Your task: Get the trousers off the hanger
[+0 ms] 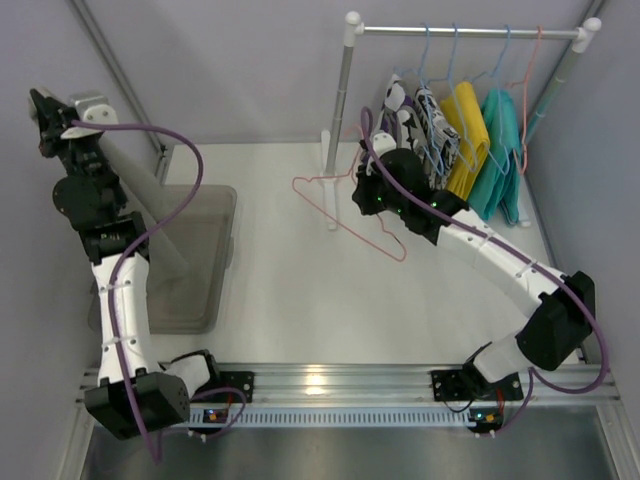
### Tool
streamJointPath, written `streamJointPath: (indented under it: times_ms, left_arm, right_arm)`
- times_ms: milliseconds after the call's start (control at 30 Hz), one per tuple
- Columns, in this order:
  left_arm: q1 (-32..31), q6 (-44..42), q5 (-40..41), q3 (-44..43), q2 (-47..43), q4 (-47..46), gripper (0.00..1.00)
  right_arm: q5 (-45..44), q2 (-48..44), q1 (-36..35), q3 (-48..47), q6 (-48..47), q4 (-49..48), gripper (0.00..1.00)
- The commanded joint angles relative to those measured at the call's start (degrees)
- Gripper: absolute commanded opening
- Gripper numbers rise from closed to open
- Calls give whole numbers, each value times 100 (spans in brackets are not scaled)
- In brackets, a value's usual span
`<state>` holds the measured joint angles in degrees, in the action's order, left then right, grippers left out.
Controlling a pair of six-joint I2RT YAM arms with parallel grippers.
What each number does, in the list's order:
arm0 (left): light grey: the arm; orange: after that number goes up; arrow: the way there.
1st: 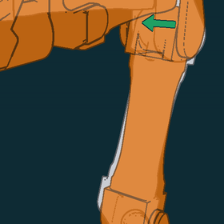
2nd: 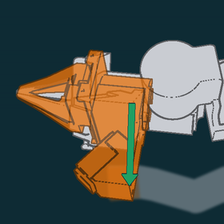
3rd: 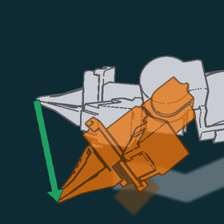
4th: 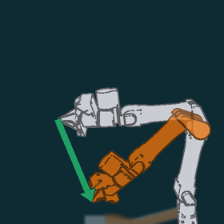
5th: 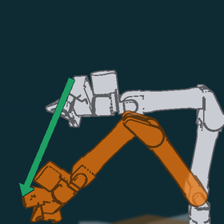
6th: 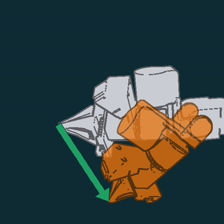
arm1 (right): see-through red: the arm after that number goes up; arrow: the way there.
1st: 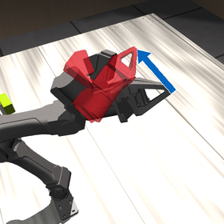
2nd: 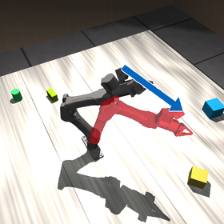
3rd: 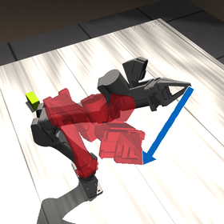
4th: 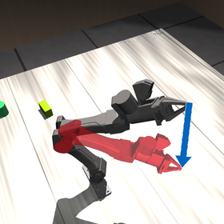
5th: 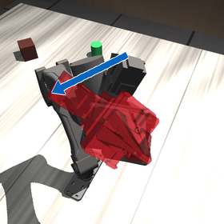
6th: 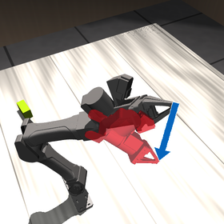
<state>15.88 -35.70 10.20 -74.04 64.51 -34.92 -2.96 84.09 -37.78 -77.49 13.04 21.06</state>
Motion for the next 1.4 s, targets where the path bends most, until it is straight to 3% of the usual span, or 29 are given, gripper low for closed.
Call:
streamJointPath:
  times_ms: [0, 167, 367, 567, 767, 833, 867, 933, 1000, 1033, 1200, 1367]
  left_arm:
    - [47, 55, 244, 807, -525, -200, 0]
    - [47, 177, 509, 2463, -1405, 237, 0]
    - [47, 1144, 334, 3290, -2066, 2249, 0]
    - [47, 1882, -586, 3423, -1083, 2656, 0]
    - [56, 2752, -958, 2545, 647, 2937, 1]
    - [47, 2779, -1281, 2018, 957, 3496, 11]
    - [56, 2771, -1440, 1825, 1150, 3831, 28]
    - [47, 2744, -1922, 1324, 1204, 4551, 50]
    - [56, 2753, -2082, 973, 1091, 4913, 86]
    - [47, 2701, -2301, 814, 1038, 5159, 99]
    - [56, 2709, -2584, 75, 309, 6258, 99]
    - [56, 2683, -2839, -40, -596, 6374, 99]
  right_arm:
    - [-55, 54, -116, -363, -30, -40, 0]
    - [111, -147, -116, -310, 32, -303, 0]
    - [59, -385, -116, -371, -20, -357, 0]
    - [-64, -516, -107, -451, -126, -331, 0]
    - [-275, -613, -45, -547, -179, -278, 0]
    - [-362, -649, -10, -617, -179, -225, 0]
    - [-389, -675, -10, -705, -179, -190, 0]
    - [-634, -727, 7, -880, -196, -102, 0]
    - [-898, -754, 42, -1030, -188, 143, 0]
    - [-1230, -772, 60, -1205, -153, 292, 0]
    - [-1839, -991, 139, -1435, -56, 1196, 0]
    - [-2121, -1062, 209, -1690, -178, 1208, 0]
